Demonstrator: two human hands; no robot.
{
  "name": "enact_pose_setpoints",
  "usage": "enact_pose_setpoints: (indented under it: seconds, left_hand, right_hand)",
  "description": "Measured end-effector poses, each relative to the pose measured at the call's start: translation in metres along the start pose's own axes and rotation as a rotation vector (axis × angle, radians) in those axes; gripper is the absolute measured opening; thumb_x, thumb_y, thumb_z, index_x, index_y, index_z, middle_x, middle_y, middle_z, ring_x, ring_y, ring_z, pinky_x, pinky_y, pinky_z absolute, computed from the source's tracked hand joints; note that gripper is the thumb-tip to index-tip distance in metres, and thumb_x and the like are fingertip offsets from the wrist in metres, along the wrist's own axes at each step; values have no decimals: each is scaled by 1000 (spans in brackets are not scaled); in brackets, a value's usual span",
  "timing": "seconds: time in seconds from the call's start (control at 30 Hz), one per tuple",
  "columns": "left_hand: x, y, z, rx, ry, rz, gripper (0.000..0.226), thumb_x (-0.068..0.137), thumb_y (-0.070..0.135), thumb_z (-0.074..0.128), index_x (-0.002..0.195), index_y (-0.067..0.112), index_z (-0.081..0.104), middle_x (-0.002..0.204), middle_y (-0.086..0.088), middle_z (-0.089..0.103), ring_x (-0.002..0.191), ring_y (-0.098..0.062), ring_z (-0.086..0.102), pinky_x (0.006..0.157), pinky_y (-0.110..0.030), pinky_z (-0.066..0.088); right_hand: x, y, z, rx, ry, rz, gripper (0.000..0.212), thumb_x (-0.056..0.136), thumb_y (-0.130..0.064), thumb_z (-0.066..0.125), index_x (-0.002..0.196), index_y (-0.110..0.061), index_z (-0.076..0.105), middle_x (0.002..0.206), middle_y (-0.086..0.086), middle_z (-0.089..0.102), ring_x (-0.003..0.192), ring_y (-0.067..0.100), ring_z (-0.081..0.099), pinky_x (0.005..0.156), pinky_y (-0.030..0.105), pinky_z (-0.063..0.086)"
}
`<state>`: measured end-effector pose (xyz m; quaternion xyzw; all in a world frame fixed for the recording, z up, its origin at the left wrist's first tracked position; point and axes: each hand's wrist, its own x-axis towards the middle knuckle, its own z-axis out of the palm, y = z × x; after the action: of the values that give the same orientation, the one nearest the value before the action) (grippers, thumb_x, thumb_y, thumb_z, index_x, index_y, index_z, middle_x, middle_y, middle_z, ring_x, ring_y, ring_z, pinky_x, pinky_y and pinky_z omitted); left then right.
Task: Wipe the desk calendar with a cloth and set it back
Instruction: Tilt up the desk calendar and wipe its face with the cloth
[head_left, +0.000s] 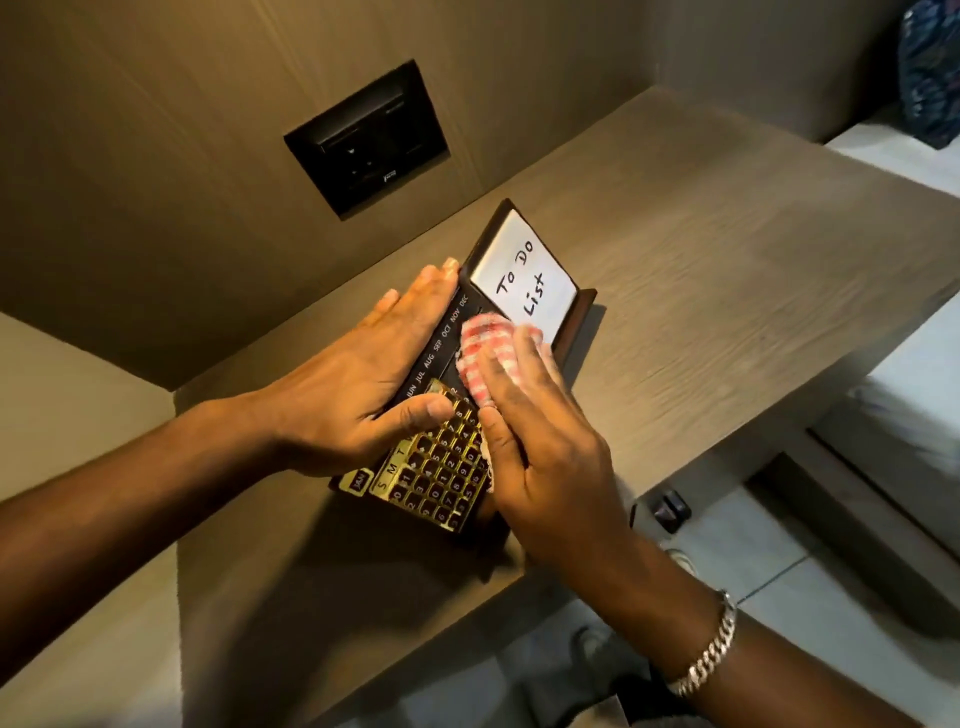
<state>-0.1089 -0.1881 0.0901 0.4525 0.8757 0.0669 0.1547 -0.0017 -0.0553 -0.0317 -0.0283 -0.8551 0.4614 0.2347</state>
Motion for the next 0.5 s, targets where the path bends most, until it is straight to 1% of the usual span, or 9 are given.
enact_pose_setpoints:
  seconds: [0.1,0.17,0.23,0.3,0.4,0.5]
  left_hand:
    - [1,5,0,45,25,-8,99,66,91,2,143,32,-16,161,4,-9,152,-17,-2,122,-38,6]
    - [2,3,-1,53,28,-1,103,69,89,4,148,26,-15,162,0,-10,152,-16,-5,122,-38,3]
    - [4,-5,-3,81,-12,29,108,73,87,9,152,17,-15,163,-5,-16,151,-14,-12,123,-39,-2]
    - [4,-7,-5,105,-52,40,109,76,85,11,150,12,-19,163,-7,-20,150,-12,-16,123,-40,-5]
    - [4,-9,-4,99,-36,43,108,77,84,12,151,11,-18,163,-8,-19,150,-13,-16,123,-40,-6]
    - [4,-8,-1,79,-21,63,105,79,82,14,151,12,-18,163,-7,-19,150,-13,-16,124,-42,-3]
  right_hand:
    - [-10,-8,2,5,15,35,51,99,-21,53,149,-17,42,159,16,34,148,37,28,109,55,43]
    - [-7,-16,4,22,-1,17,56,96,-15,57,149,-18,41,159,17,34,148,39,27,106,57,45]
    - [1,-19,1,13,-8,14,53,97,-14,57,148,-17,43,158,18,35,146,40,30,105,58,46]
    - [10,-14,-6,-29,-22,46,51,98,-15,57,147,-15,45,157,21,37,144,41,36,101,58,50]
    - [6,-14,-14,-105,-45,61,48,96,-14,59,143,-9,50,149,27,45,134,44,48,94,57,55]
    - [0,-30,-13,-71,-81,37,51,90,-15,57,140,-7,53,144,29,50,126,46,56,88,56,58]
